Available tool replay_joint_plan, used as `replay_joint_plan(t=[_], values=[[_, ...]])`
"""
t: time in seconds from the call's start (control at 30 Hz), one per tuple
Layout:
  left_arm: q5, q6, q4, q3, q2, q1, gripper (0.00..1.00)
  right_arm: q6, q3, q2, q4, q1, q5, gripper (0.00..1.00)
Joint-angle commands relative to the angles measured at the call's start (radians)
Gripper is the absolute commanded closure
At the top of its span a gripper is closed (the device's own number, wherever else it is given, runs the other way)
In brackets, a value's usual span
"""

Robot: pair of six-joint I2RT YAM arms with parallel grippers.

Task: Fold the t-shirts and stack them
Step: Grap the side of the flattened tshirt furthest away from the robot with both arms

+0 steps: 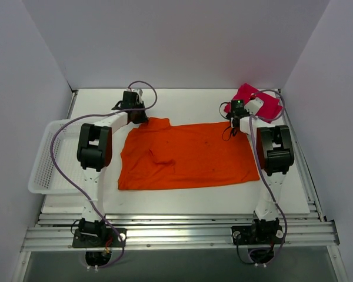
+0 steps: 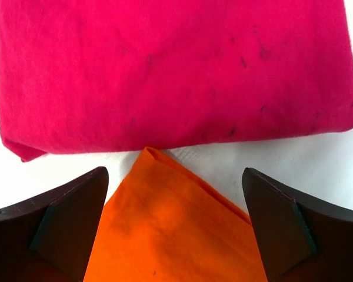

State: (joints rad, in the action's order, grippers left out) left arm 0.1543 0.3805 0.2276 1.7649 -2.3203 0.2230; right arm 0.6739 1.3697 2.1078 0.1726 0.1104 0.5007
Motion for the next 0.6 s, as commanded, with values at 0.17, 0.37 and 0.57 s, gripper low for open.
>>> replay_joint_plan(t=[0.17,0.37,0.57], values=[[0.014,-0.006,-0.016,0.002,0.049,0.003,0.98,0.007,0.042,0.038,-0.012,-0.011,-0.004,0.18],[0.013,-0.006,-0.016,0.005,0.042,0.003,0.98,0.007,0.045,0.046,-0.004,-0.011,-0.014,0.36],[0.011,-0.008,-0.020,-0.004,0.042,0.003,0.98,-0.002,0.078,0.072,-0.012,-0.011,-0.030,0.55]])
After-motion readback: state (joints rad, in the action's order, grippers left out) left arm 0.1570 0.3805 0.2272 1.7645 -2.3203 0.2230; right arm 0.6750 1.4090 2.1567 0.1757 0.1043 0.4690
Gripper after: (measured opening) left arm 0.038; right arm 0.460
